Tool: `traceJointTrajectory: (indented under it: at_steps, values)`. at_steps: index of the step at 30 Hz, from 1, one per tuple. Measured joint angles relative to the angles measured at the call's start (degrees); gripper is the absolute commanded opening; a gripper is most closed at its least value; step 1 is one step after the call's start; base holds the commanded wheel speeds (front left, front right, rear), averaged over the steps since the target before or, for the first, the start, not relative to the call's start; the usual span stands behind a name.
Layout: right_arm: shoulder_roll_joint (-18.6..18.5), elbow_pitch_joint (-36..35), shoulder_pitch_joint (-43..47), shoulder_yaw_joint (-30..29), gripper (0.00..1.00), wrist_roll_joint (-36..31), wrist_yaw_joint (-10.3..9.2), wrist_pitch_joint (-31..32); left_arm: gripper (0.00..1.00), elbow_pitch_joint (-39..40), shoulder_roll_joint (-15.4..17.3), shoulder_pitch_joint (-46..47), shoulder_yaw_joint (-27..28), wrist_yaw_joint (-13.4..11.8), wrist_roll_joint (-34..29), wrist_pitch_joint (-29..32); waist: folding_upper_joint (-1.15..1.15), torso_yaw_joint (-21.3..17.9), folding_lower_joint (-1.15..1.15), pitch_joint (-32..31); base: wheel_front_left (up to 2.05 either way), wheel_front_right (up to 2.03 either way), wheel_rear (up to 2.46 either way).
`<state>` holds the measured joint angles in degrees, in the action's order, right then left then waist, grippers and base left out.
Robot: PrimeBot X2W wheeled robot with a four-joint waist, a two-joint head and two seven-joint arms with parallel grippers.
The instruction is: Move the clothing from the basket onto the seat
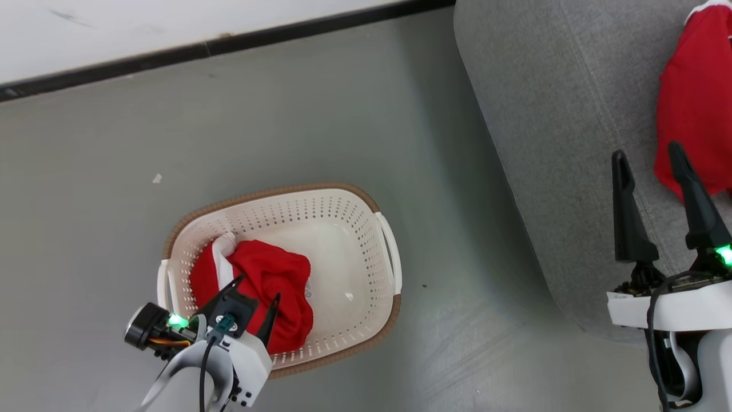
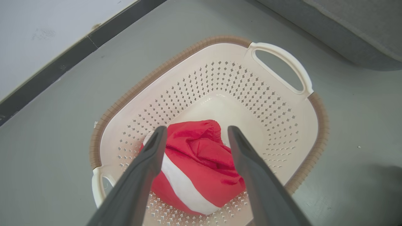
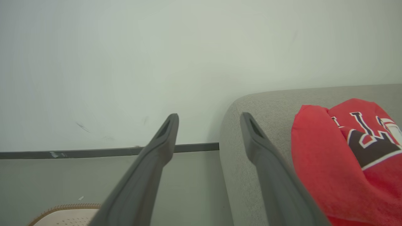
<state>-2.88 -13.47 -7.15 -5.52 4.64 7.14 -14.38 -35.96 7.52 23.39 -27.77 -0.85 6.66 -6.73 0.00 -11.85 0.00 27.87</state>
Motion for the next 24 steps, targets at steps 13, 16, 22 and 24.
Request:
traceJointTrajectory:
  at_steps: [13,16,22,24]
  values:
    - [0.32,-0.68,-5.76,-0.01,1.00,1.35,0.01,0.00,1.00,-4.21,0.22,6.04,-1.27,-0.58,-3.25,-0.66,0.00,-2.62,0.00,7.73,0.00,0.00,0.00]
    - [0.35,-0.79,-7.08,0.37,1.00,1.43,0.01,0.00,1.00,-5.52,0.22,7.29,-1.68,-0.91,-3.86,-0.65,0.00,-3.30,0.00,9.26,0.00,0.00,0.00]
    - [0.41,-1.11,-9.18,0.55,1.00,1.92,0.00,0.00,1.00,-8.38,1.05,9.54,-1.30,-1.64,-4.20,-0.12,0.00,-4.76,0.00,12.04,0.00,0.00,0.00]
    - [0.42,-1.15,-9.87,0.56,1.00,1.92,0.01,0.00,1.00,-9.28,1.59,10.31,-0.94,-2.03,-4.20,0.10,0.00,-5.26,0.00,12.90,0.00,0.00,0.00]
